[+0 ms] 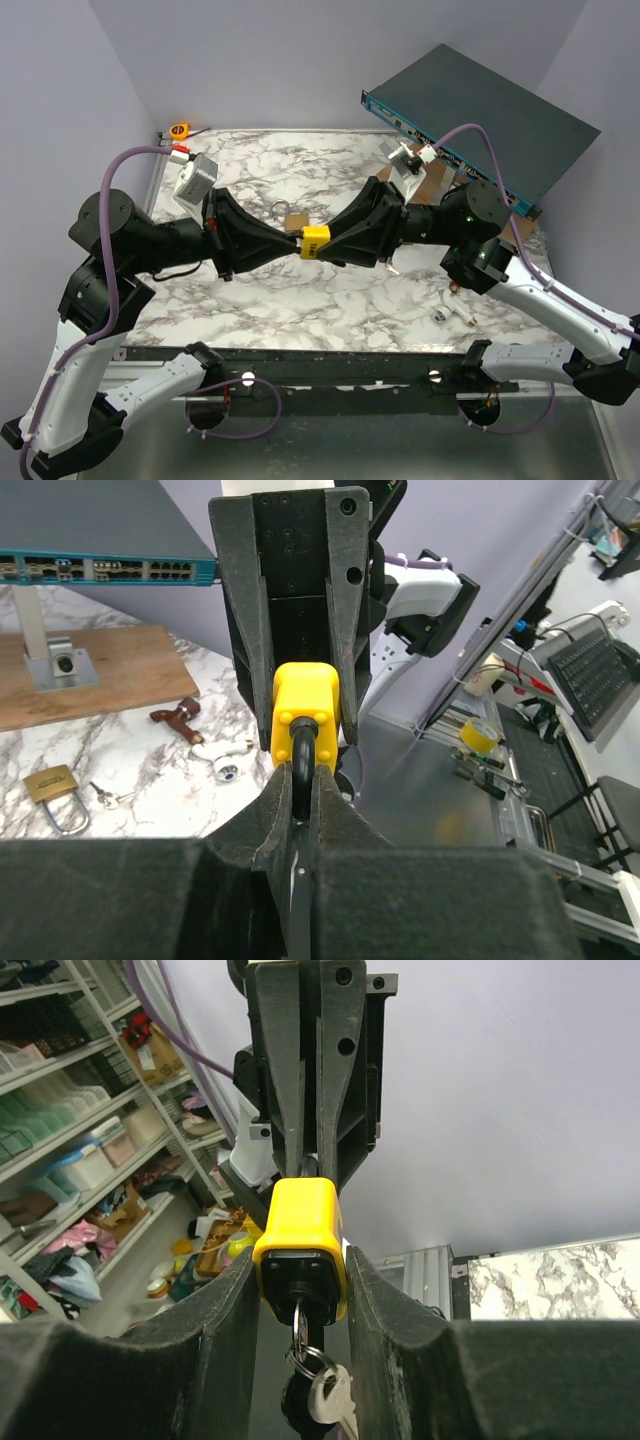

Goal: Lock with the key
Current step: Lock the lock.

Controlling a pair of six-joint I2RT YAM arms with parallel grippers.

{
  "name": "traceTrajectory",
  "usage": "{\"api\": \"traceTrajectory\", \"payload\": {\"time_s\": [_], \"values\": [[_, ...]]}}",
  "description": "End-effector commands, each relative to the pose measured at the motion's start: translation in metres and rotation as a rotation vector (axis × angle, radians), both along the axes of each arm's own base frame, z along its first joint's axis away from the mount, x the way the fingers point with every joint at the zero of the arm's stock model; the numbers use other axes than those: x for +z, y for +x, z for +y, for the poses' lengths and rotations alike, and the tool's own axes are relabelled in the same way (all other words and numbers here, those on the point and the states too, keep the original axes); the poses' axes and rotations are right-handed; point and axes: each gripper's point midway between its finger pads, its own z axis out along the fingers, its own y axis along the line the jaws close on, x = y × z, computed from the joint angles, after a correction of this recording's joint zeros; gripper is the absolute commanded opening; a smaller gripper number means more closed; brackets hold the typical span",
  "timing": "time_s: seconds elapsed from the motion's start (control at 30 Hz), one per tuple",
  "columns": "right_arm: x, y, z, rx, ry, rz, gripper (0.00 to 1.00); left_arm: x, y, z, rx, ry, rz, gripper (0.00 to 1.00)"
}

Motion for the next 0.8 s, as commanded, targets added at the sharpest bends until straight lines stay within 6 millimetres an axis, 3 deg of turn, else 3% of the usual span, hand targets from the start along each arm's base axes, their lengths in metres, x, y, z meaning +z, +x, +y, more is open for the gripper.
{"api": "traceTrajectory", "payload": {"time_s": [0.0, 0.4, 0.77], "values": [[-0.010, 0.009, 0.020, 0.007, -0.017, 0.055, 0.01, -0.019, 0.011, -0.012, -0.010, 0.052, 0.033, 0.00], [-0.030, 0.026, 0.033, -0.102, -0.096, 0.039, 0.01, -0.024, 0.007, -0.016, -0.042, 0.046, 0.055, 0.00], [-0.044, 0.020, 0.050, -0.126, -0.151, 0.023, 0.01, -0.039, 0.006, -0.027, -0.079, 0.074, 0.071, 0.00]]}}
